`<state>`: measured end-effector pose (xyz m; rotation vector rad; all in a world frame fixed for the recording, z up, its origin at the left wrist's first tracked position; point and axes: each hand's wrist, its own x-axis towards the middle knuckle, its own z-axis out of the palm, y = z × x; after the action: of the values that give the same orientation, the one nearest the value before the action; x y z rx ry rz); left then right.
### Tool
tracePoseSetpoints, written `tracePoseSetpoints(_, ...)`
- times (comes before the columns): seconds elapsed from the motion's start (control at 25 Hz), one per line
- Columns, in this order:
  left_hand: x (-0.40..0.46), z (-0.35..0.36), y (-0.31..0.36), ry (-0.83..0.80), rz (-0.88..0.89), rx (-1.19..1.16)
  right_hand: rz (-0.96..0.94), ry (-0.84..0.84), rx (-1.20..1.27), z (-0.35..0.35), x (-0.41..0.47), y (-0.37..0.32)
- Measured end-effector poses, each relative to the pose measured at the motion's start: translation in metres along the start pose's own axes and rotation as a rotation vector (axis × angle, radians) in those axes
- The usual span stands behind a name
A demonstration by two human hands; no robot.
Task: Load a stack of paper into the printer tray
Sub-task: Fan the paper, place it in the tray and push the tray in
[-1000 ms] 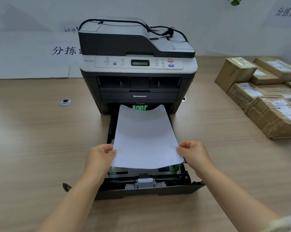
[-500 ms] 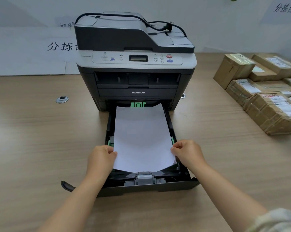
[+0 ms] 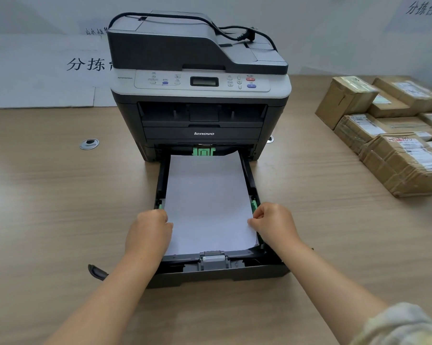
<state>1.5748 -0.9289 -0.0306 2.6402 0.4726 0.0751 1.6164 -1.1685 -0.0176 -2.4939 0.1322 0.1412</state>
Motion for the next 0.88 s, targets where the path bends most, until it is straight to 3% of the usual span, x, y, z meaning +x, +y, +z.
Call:
tracePoseSetpoints(0.4,-0.002,-0.004,-0.011,0.107,-0.003,-0.037,0.01,0.045,-0.014,-0.007,-0.006,0.009)
tracePoseSetpoints(0.88,-0.01,-0.002,-0.011,0.02,-0.078,-0.104,0.078,-0.003,-0.044,0.002,-0.01,0.004)
